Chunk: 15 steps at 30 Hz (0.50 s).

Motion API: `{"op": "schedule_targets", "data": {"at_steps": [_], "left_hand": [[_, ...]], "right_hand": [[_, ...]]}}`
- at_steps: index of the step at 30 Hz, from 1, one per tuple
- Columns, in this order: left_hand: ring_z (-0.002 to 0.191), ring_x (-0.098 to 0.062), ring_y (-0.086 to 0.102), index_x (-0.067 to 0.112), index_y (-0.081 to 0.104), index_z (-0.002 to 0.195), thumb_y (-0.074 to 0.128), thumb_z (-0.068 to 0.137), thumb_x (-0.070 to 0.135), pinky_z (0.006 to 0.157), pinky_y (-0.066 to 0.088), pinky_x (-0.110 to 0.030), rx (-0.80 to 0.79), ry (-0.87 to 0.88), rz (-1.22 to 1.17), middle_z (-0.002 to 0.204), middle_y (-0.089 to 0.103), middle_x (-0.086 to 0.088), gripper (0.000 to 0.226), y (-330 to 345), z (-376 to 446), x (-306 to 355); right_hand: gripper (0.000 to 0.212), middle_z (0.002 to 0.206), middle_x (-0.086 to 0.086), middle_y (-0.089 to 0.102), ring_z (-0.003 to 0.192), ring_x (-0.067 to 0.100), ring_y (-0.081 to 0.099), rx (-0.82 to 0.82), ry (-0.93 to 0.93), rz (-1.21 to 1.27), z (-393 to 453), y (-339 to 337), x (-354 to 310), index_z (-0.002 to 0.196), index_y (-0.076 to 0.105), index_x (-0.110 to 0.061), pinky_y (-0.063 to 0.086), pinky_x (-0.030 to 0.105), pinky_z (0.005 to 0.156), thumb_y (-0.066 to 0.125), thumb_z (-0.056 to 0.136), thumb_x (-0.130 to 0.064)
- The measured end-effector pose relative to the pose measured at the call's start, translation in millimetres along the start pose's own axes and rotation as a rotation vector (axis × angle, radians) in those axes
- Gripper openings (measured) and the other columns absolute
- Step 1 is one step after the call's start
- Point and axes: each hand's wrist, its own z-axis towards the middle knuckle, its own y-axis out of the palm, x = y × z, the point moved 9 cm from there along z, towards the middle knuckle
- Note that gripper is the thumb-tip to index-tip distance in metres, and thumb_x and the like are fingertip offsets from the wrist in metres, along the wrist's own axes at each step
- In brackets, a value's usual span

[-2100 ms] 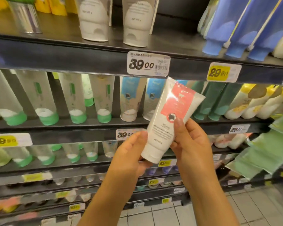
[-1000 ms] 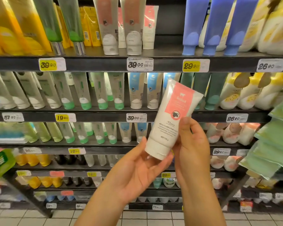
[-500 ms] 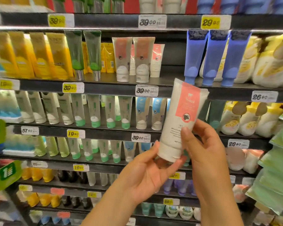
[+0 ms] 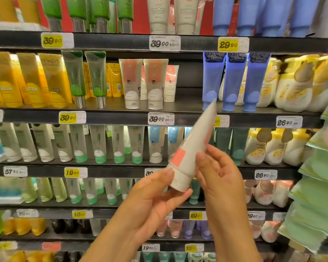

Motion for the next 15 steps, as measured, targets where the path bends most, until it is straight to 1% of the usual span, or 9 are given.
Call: {"op": "schedule_targets", "data": {"at_steps": [1,3,5,7,9,12,13,15], "left_hand": [[0.094,-0.028,0.069,-0.006,0.064,0.110,0.064,0.070,0.009,0.071,0.059,-0.036,0.014,0.020,0.053,0.111,0.067,-0.023,0.042,-1,1,1],[0.093,-0.025,0.069,-0.002,0.060,0.114,0.067,0.065,0.006,0.075,0.059,-0.034,0.057,0.066,0.168,0.111,0.067,-0.021,0.050,-3,0,3],[0.086,-0.020,0.069,0.003,0.062,0.111,0.073,0.058,0.006,0.072,0.058,-0.028,0.088,0.092,0.286,0.104,0.071,-0.017,0.054,-4,-2,4],[0.081,-0.016,0.069,0.005,0.065,0.107,0.074,0.057,0.006,0.068,0.056,-0.022,0.084,0.097,0.346,0.096,0.073,-0.012,0.051,-1,-5,2],[0.080,-0.015,0.069,0.003,0.067,0.104,0.073,0.059,0.006,0.069,0.056,-0.022,0.065,0.076,0.325,0.094,0.073,-0.012,0.046,3,-7,-2],[0.084,-0.026,0.069,-0.005,0.069,0.101,0.070,0.064,0.013,0.071,0.059,-0.031,0.079,-0.009,0.166,0.098,0.070,-0.023,0.040,4,-8,-16],[0.083,-0.029,0.069,-0.004,0.071,0.095,0.068,0.066,0.017,0.069,0.060,-0.033,0.078,-0.036,0.113,0.096,0.070,-0.025,0.036,4,-9,-20],[0.082,-0.034,0.070,-0.004,0.073,0.088,0.064,0.070,0.021,0.071,0.060,-0.039,0.059,-0.090,-0.007,0.097,0.069,-0.028,0.032,8,-10,-29]], "right_hand": [[0.045,0.105,0.005,0.071,0.098,0.015,0.068,-0.009,0.014,0.006,-1,1,2,0.108,0.059,-0.015,0.056,0.021,0.078,0.066,0.065,-0.027],[0.055,0.101,0.004,0.072,0.094,0.014,0.069,-0.036,0.029,-0.030,-3,6,3,0.111,0.059,-0.013,0.056,0.020,0.071,0.068,0.061,-0.034],[0.059,0.093,-0.001,0.074,0.086,0.011,0.070,-0.044,0.030,-0.107,-6,6,4,0.108,0.062,-0.015,0.054,0.017,0.064,0.069,0.056,-0.042],[0.055,0.090,-0.003,0.074,0.084,0.012,0.071,-0.037,0.040,-0.152,-7,3,6,0.103,0.065,-0.017,0.055,0.020,0.065,0.068,0.056,-0.046],[0.048,0.090,0.001,0.075,0.085,0.016,0.071,-0.034,0.054,-0.153,-7,-2,9,0.097,0.068,-0.017,0.058,0.026,0.070,0.067,0.058,-0.045],[0.044,0.093,0.006,0.074,0.088,0.020,0.069,-0.033,0.057,-0.095,-9,-8,9,0.097,0.069,-0.014,0.057,0.032,0.077,0.066,0.063,-0.042],[0.044,0.095,0.006,0.074,0.089,0.021,0.069,-0.029,0.052,-0.079,-10,-10,9,0.099,0.069,-0.013,0.057,0.033,0.078,0.065,0.065,-0.042],[0.044,0.097,0.005,0.074,0.089,0.019,0.069,-0.020,0.038,-0.063,-12,-13,8,0.104,0.067,-0.013,0.057,0.030,0.076,0.060,0.070,-0.041]]}}
